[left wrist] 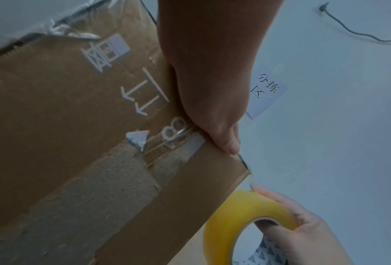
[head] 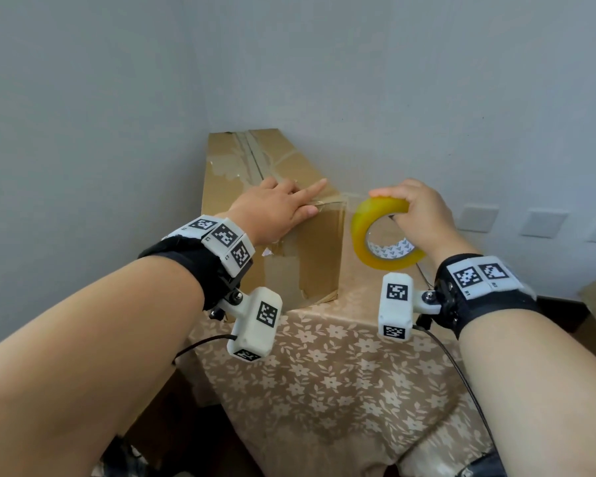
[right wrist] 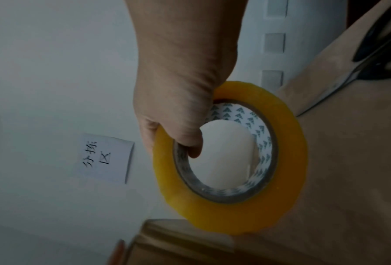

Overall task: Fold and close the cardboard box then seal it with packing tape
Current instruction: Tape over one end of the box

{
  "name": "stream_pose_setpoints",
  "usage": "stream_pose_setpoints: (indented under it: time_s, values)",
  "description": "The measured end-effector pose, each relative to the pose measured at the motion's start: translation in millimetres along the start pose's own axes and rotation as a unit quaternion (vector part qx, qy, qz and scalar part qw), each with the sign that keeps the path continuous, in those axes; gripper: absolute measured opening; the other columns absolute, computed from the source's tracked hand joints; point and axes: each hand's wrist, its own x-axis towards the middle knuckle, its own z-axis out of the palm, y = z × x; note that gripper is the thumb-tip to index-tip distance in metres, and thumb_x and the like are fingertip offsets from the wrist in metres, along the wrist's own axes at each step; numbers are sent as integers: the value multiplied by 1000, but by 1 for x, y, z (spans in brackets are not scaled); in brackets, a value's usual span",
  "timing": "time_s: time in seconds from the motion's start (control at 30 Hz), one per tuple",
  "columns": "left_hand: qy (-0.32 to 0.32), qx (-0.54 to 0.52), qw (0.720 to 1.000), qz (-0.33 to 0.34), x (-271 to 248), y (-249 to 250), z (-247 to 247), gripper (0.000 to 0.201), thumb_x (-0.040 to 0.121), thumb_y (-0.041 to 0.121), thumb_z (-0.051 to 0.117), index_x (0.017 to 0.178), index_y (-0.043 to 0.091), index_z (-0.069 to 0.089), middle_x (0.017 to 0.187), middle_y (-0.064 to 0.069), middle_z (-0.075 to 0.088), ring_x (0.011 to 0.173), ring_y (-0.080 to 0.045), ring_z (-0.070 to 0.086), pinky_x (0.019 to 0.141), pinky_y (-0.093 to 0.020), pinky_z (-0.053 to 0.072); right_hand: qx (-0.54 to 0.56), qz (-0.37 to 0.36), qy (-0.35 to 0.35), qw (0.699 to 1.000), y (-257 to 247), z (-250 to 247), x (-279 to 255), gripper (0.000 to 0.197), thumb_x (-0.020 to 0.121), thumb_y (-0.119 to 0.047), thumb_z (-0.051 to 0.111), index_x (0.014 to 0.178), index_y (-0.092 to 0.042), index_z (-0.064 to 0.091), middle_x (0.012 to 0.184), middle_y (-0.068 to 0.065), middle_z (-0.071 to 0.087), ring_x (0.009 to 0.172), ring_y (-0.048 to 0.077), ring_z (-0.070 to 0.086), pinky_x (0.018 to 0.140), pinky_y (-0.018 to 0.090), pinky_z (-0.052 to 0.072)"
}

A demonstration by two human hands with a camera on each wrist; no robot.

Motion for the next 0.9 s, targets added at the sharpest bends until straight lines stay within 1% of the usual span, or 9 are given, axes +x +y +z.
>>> stream_pose_setpoints:
  time_s: [0.1, 0.2, 0.3, 0.37, 0.5, 0.6, 0.77, 0.83, 0.9]
  values:
    - [7, 30, 999, 13, 4, 5, -1, 50, 97, 52, 12, 145, 49, -1, 138, -6, 42, 113, -31, 44, 96, -43, 43, -5, 11, -2, 1000, 6, 7, -9, 52, 86, 4, 55, 113, -39, 66, 100, -3, 58, 90, 20, 55, 77, 34, 47]
    - [7, 22, 1000, 9, 6, 9, -4, 46, 98, 51, 16, 144, 50, 15, 130, -7, 46, 109, -31, 46, 92, -43, 45, -38, -13, -7, 999, 10, 13, -12, 56, 83, 6, 58, 115, -40, 65, 98, -10, 57, 91, 18, 56, 76, 31, 46]
    - [47, -28, 998, 0, 11, 14, -7, 43, 100, 46, 24, 136, 36, 45, 118, -7, 54, 107, -30, 49, 91, -42, 43, -66, -39, -37, 996, 10, 19, -9, 60, 82, 9, 56, 121, -37, 63, 105, -6, 59, 102, 22, 55, 84, 40, 47]
    - [99, -50, 994, 25, 18, 24, -6, 41, 100, 42, 29, 113, 18, 60, 105, -7, 58, 100, -29, 53, 83, -39, 44, -103, -61, -49, 992, 6, 22, -8, 62, 83, 9, 56, 125, -36, 60, 108, -3, 61, 105, 24, 53, 86, 41, 46]
    - [129, -59, 990, 9, 26, 39, -2, 34, 100, 40, 34, 101, 12, 53, 100, -7, 56, 94, -29, 56, 64, -34, 37, -183, -68, -51, 979, 6, 9, -6, 50, 88, -7, 59, 125, -42, 58, 117, -6, 64, 110, 25, 50, 94, 41, 38]
    - [152, -6, 988, 4, 28, 44, 0, 35, 99, 43, 36, 102, 13, 52, 101, -5, 54, 96, -28, 55, 61, -34, 35, -252, -62, -64, 964, -1, 5, -6, 50, 93, -12, 54, 128, -48, 52, 126, -10, 59, 115, 23, 45, 96, 40, 29]
    - [174, 15, 984, 25, 30, 43, 6, 37, 97, 44, 42, 109, 13, 57, 101, -8, 56, 91, -32, 55, 61, -34, 33, -292, -78, -110, 947, -18, 13, -9, 60, 89, -3, 47, 136, -41, 45, 132, -9, 54, 121, 21, 39, 98, 38, 25]
    - [173, 23, 984, 44, 26, 38, 10, 40, 98, 43, 39, 127, 20, 55, 107, -8, 55, 95, -30, 54, 66, -34, 34, -263, -73, -131, 953, -17, 9, -8, 59, 89, -4, 48, 138, -36, 45, 137, -6, 51, 125, 22, 39, 102, 39, 27]
    - [124, 3, 991, 50, 24, 32, 9, 45, 100, 45, 27, 141, 29, 39, 129, -2, 50, 113, -27, 48, 84, -35, 40, -215, -72, -147, 963, -18, 7, -8, 57, 89, -4, 50, 140, -29, 45, 140, -2, 49, 128, 24, 39, 106, 38, 29]
